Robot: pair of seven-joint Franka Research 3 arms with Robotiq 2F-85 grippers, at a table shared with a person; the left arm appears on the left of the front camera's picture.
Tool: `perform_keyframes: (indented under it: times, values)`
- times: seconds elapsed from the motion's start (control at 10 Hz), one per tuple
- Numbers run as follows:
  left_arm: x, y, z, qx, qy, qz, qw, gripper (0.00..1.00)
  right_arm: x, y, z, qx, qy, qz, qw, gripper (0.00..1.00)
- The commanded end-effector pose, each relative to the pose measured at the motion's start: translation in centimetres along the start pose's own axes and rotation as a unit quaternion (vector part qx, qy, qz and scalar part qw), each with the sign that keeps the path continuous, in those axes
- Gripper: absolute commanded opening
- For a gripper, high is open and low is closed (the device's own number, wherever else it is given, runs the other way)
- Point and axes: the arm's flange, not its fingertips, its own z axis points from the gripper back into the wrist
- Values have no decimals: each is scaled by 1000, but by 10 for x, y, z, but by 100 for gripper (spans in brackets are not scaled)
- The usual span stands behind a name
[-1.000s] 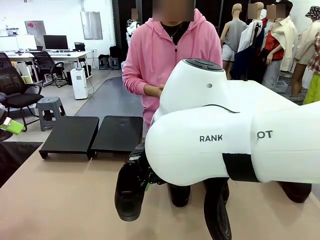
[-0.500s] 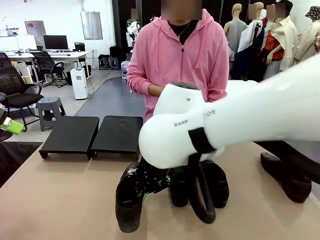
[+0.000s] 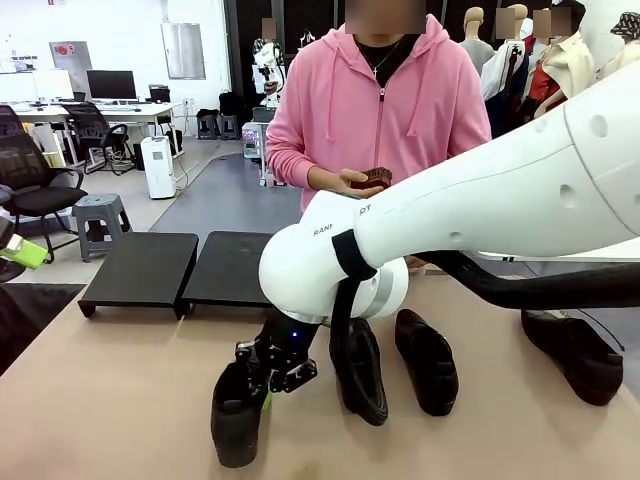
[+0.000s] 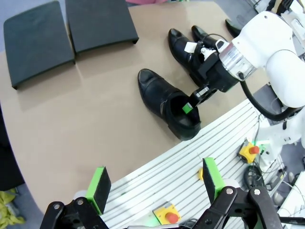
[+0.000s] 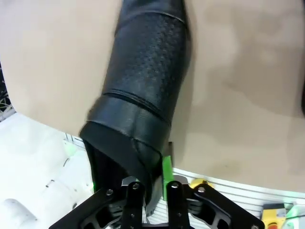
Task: Organize the shoes by placing them on the stand.
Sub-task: Pick up one Shoe and place it in the middle of the table.
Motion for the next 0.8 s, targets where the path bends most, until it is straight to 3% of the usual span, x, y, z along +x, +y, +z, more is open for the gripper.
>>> perform_keyframes:
  times: [0.0,0.3,0.7]
  values:
    - [0,1,2,-10,-1,-3,1000,100,-4,5,5,16,-18,-5,1000,100]
    - [0,1,2,-10,-1,-3,1000,100,-6,5,8,14,-4,2,1000,100]
    - [0,1,2,-10,-1,-3,1000,100,-15,3,12,11,-22,4,1000,100]
